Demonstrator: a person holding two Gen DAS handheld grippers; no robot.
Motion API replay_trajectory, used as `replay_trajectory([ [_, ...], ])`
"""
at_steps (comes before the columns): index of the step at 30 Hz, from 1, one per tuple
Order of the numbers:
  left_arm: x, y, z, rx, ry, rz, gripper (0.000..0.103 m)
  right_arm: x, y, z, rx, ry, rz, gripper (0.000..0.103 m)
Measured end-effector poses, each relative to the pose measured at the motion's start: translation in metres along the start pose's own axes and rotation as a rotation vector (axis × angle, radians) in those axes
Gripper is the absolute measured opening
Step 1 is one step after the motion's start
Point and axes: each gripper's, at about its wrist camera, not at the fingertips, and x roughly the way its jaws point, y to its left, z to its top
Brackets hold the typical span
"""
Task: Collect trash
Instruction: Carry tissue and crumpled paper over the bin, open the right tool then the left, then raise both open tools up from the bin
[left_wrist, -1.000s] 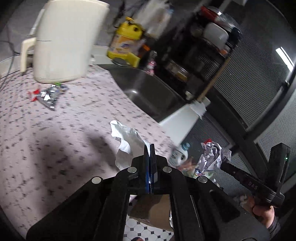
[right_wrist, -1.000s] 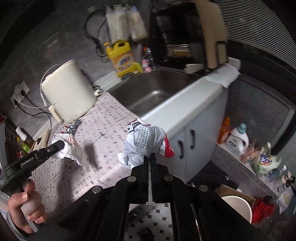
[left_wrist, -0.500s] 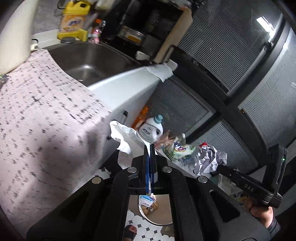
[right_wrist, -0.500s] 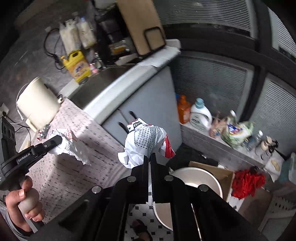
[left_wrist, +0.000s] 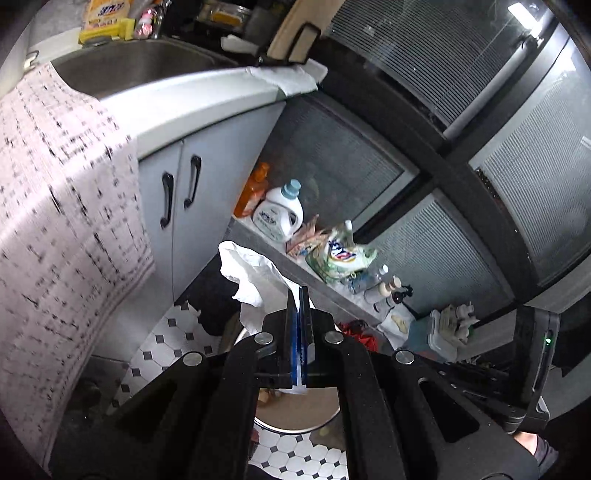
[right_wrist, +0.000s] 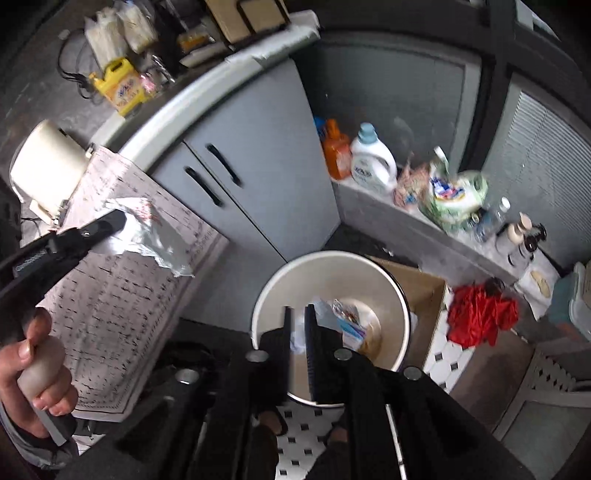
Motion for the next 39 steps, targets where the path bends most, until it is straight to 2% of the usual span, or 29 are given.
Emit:
replay_trajectory([
  [1,0.003,-0.002,-0.003,-0.001,0.006,0.001,0.002,0.000,-0.005,-0.001,0.009,-0.004,-0.004,0.041],
  [2,0.007,-0.004,-0.007,-0.001,0.014,0.001,0.002,-0.001,-0.009,-0.002,0.014,-0.014,-0.007,0.048],
  [6,0.018,-0.011,-0.017,0.002,0.043,-0.002,0.002,-0.008,-0.027,-0.005,0.018,-0.021,-0.020,0.048],
  [8,0.025,-0.017,-0.020,0.006,0.061,-0.009,0.002,-0.013,-0.036,-0.005,0.028,-0.027,-0.029,0.055],
  [12,0.043,-0.030,-0.027,0.018,0.110,-0.031,0.002,-0.028,-0.057,-0.007,0.067,-0.047,-0.044,0.057],
  [15,0.056,-0.039,-0.030,0.011,0.160,-0.082,0.002,-0.038,-0.071,-0.010,0.095,-0.063,-0.058,0.057],
  [16,0.062,-0.041,-0.031,0.000,0.190,-0.121,0.006,-0.042,-0.075,-0.011,0.105,-0.069,-0.066,0.057],
  [18,0.069,-0.043,-0.032,-0.009,0.233,-0.139,0.032,-0.047,-0.082,-0.013,0.125,-0.079,-0.074,0.057],
  [19,0.069,-0.043,-0.032,-0.011,0.226,-0.130,0.054,-0.049,-0.085,-0.014,0.134,-0.084,-0.075,0.057],
  [20,0.065,-0.042,-0.031,-0.014,0.206,-0.138,0.063,-0.051,-0.087,-0.014,0.142,-0.088,-0.074,0.057],
  [25,0.052,-0.033,-0.025,0.000,0.187,-0.108,0.065,-0.053,-0.086,-0.016,0.154,-0.098,-0.063,0.057],
  [28,0.038,-0.021,-0.016,-0.015,0.151,-0.077,0.071,-0.051,-0.076,-0.012,0.142,-0.102,-0.048,0.060],
  [35,-0.012,0.028,0.008,-0.077,0.044,-0.019,0.080,-0.049,-0.017,0.010,0.058,-0.140,0.009,0.078],
  [39,-0.043,0.059,0.015,-0.115,-0.023,0.011,0.083,-0.047,0.024,0.024,0.002,-0.158,0.049,0.082],
])
